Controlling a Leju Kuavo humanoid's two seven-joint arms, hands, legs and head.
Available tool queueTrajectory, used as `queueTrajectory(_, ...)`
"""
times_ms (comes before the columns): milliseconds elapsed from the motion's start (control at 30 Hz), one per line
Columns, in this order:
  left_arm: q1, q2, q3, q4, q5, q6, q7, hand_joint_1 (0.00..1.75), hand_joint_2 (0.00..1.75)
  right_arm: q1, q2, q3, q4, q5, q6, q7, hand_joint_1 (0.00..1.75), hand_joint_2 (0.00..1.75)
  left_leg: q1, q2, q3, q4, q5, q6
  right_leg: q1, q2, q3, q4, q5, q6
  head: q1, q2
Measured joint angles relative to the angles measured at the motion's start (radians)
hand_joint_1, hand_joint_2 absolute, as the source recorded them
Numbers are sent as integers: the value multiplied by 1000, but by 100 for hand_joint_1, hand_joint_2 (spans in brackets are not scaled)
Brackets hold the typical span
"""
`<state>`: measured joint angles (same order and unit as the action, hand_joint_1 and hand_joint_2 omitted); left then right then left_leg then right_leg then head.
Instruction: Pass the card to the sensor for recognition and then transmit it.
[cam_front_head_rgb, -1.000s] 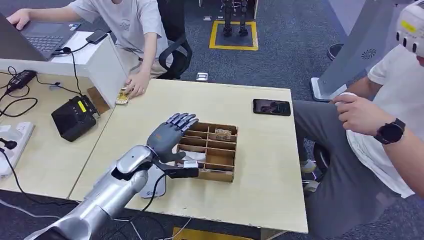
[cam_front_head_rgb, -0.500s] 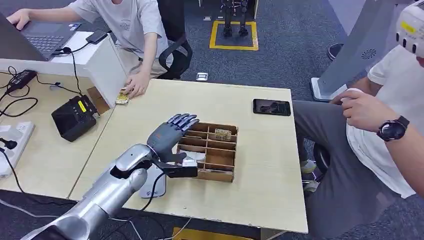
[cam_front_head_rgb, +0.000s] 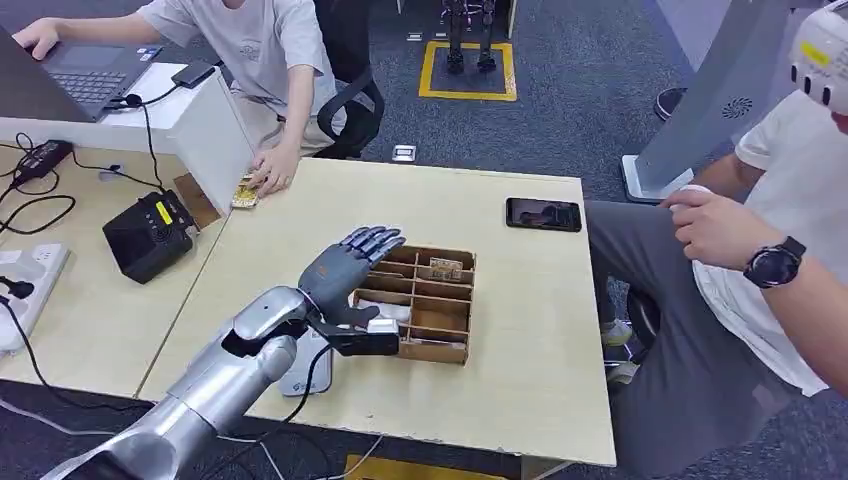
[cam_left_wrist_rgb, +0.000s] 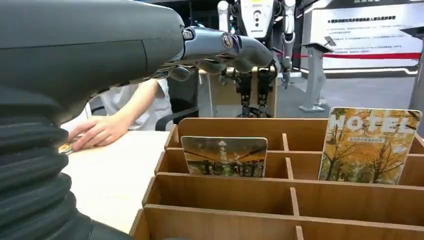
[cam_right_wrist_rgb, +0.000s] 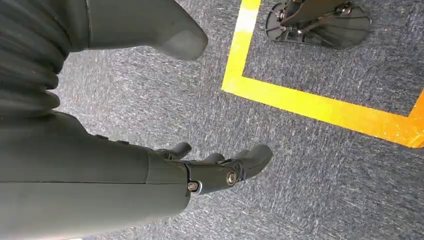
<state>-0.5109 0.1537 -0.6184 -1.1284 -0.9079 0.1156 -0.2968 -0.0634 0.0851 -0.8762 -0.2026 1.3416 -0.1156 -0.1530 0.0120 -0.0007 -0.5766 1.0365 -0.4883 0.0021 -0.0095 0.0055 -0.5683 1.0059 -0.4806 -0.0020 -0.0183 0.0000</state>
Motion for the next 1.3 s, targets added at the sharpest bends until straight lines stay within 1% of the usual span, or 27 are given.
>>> queueTrajectory(267, 0, 2, -4, 6, -8, 11, 15, 0, 175, 0, 4, -8, 0, 0, 0, 0, 0, 175, 0, 0, 0, 0, 0, 0, 0, 0, 0, 0, 0, 0, 0, 0)
queueTrajectory(633, 0, 3, -4, 18, -9, 11, 15, 0, 175, -1, 5, -11, 0, 1, 0, -2, 0, 175, 0, 0, 0, 0, 0, 0, 0, 0, 0, 0, 0, 0, 0, 0)
queueTrajectory(1100, -48, -4, -12, 61, -10, 5, 18, 0, 175, -2, 5, -15, 0, 13, 11, -2, 0, 175, 0, 0, 0, 0, 0, 0, 0, 0, 0, 0, 0, 0, 0, 0)
queueTrajectory(1300, -51, -9, -12, 69, -9, 3, 18, 0, 175, -2, 5, -16, 0, 13, 11, -2, 0, 175, 0, 0, 0, 0, 0, 0, 0, 0, 0, 0, 0, 0, 0, 0)
